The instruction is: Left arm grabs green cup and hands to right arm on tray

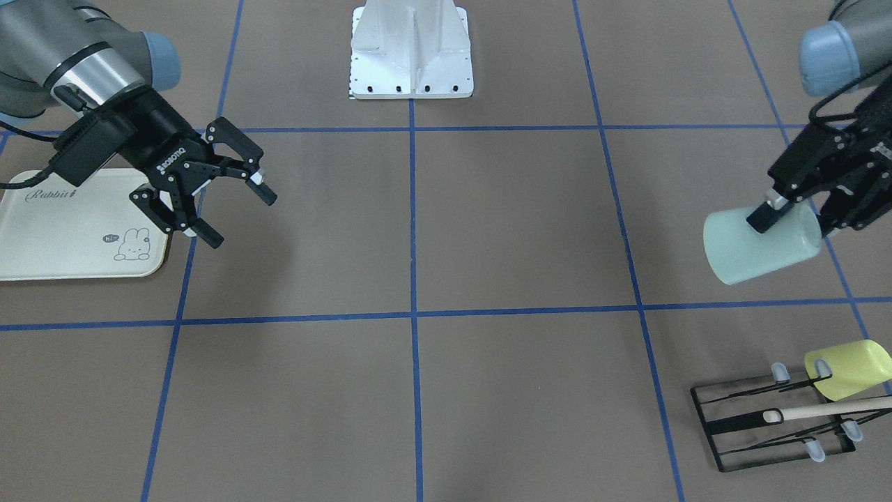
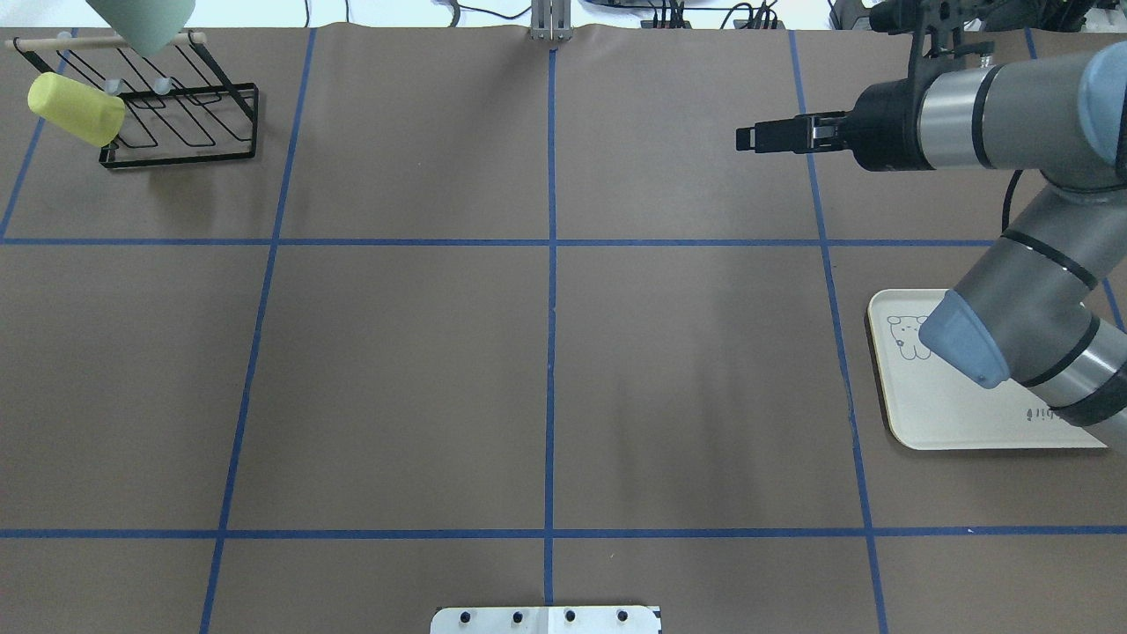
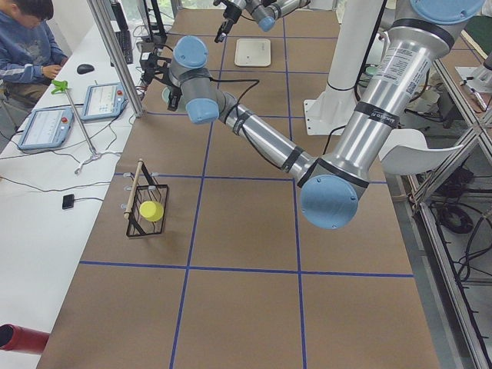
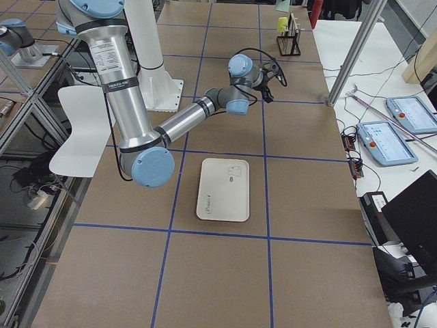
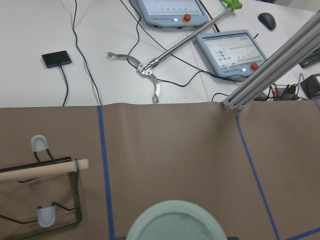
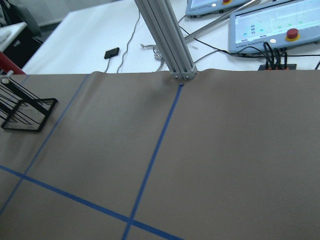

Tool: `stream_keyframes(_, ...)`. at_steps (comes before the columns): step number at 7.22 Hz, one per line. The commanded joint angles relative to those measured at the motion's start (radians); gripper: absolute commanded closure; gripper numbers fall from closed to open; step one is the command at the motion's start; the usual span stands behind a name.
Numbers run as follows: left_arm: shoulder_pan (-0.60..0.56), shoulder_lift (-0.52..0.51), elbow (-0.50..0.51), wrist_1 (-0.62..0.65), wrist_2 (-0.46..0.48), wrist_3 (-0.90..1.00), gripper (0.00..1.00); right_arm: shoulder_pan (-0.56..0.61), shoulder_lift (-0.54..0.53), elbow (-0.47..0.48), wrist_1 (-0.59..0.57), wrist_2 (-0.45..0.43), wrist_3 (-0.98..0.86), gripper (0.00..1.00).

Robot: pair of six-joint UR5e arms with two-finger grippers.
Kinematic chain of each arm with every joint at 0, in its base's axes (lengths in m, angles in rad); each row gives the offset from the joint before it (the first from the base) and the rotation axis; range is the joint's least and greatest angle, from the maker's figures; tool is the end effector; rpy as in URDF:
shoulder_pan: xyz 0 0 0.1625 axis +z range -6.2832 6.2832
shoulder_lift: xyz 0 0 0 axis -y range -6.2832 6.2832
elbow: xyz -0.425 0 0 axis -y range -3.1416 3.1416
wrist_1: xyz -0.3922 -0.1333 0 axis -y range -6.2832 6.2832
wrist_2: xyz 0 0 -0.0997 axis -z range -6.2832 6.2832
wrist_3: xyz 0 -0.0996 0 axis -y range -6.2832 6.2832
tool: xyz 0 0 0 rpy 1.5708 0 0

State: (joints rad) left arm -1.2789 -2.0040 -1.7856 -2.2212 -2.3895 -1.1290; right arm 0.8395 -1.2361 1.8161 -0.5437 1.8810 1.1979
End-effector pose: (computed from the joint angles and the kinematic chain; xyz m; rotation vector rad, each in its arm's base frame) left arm 0.1099 -0.5762 0.2338 0.4642 1.3080 -0.1676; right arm -0.2966 -0.4847 0.2459 0.7082 -1.4420 0.1125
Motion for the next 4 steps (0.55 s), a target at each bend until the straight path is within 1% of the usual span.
stream_keyframes(1, 0.065, -0.024, -0.115, 0.000, 0.001, -0.188, 1.00, -0.104, 0.021, 0.000, 0.269, -0.174, 0.222, 0.00)
stream_keyframes(2, 0.082, -0.044, -0.144, 0.000, 0.001, -0.246, 1.00, -0.162, 0.024, 0.000, 0.400, -0.278, 0.302, 0.00)
stream_keyframes(3, 0.099, -0.073, -0.162, -0.002, 0.000, -0.306, 1.00, -0.210, 0.053, 0.000, 0.509, -0.345, 0.356, 0.01)
stream_keyframes(4, 0.122, -0.106, -0.163, -0.027, -0.005, -0.371, 1.00, -0.229, 0.064, 0.005, 0.580, -0.358, 0.383, 0.02)
